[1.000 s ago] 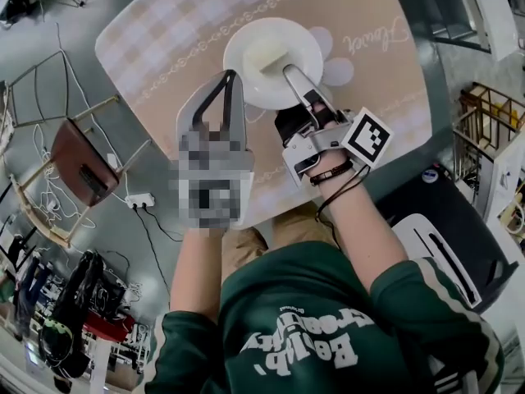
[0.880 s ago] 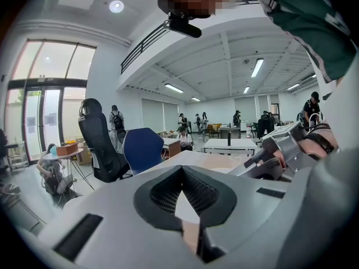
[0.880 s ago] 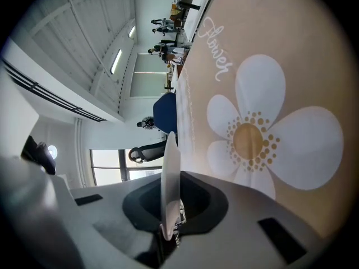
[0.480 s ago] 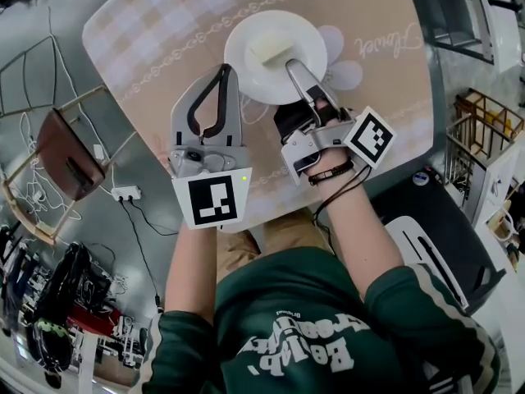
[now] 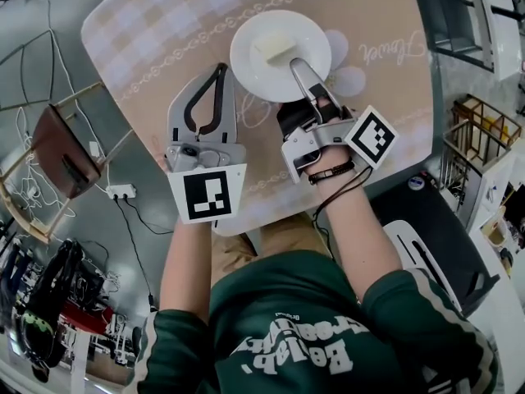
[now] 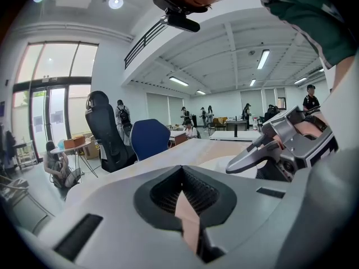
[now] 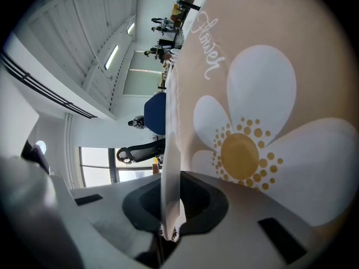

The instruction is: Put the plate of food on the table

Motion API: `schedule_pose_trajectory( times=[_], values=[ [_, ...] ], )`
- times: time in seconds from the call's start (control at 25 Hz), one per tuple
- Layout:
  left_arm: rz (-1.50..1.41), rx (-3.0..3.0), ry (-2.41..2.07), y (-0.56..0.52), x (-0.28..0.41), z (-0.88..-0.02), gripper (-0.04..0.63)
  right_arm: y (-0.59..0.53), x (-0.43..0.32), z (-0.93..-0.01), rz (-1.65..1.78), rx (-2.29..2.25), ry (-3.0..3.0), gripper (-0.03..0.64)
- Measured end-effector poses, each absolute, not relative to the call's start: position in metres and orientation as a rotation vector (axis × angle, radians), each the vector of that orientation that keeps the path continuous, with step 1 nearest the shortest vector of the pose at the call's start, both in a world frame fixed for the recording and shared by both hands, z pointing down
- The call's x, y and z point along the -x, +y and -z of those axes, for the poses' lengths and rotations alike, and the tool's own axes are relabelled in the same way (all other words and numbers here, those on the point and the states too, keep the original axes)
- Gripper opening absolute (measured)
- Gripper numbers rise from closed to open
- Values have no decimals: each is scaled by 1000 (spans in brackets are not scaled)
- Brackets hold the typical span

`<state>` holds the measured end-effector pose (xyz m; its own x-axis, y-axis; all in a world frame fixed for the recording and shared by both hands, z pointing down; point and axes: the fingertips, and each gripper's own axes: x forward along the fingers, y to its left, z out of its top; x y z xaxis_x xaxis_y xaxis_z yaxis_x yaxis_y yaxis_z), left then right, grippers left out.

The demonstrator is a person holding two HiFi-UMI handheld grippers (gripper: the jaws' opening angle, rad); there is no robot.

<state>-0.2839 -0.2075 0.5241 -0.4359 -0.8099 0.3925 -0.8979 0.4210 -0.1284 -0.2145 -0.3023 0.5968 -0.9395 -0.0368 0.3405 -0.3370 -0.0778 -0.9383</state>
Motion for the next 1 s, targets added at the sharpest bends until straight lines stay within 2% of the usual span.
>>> schedule_pose_trajectory(
  times=[1.0],
  values=[
    [-478,-1438,-2377,-201,295,-545,9,-303,213,-611,-1895,-570,-1952,26]
  ],
)
